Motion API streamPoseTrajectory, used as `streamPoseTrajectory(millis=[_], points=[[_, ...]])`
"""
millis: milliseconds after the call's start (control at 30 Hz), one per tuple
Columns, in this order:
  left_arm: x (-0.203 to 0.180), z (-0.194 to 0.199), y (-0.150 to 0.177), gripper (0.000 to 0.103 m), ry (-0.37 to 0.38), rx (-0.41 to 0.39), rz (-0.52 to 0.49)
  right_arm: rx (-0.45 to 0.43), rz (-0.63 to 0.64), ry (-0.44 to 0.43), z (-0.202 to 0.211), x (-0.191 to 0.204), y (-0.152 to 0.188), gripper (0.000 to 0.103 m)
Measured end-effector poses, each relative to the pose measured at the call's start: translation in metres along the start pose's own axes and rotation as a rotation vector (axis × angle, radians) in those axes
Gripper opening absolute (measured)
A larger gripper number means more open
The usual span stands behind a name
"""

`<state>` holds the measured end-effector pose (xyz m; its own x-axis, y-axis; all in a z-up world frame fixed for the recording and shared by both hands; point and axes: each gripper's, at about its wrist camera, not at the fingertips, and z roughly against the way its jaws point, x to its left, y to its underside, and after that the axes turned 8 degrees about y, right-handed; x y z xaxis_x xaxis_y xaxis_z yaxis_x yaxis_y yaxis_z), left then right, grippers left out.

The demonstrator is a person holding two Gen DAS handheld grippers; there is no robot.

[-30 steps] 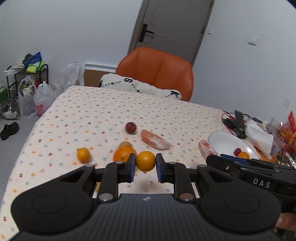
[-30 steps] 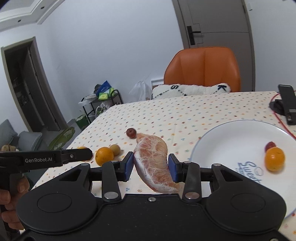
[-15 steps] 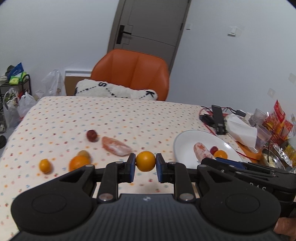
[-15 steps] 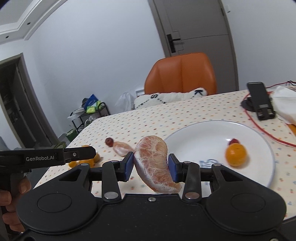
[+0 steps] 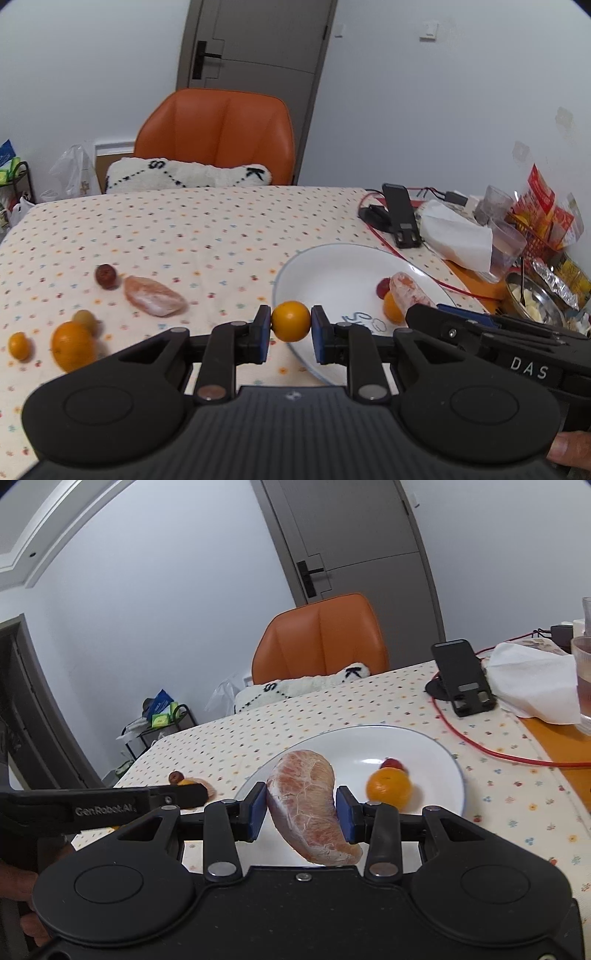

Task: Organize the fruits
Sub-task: 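Carry the pomelo segment onto the plate and release while the left gripper drops the mandarin there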

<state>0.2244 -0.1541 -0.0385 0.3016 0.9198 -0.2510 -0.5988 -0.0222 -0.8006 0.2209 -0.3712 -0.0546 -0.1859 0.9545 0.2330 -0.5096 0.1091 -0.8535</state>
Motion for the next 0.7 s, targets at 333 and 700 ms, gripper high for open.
streamPoseTrajectory(millis=[333,700], points=[[-0.019,-0.035,0.003,0.021,-0.012,0.047,-0.027,-0.005,-0.017,-0.023,-0.004,-0.015,0.003,0.038],[-0.025,-0.049,0.004,0.026,-0.04,0.061,-0.013,-0.007,-0.03,-0.006,-0.005,-0.028,0.002,0.038]])
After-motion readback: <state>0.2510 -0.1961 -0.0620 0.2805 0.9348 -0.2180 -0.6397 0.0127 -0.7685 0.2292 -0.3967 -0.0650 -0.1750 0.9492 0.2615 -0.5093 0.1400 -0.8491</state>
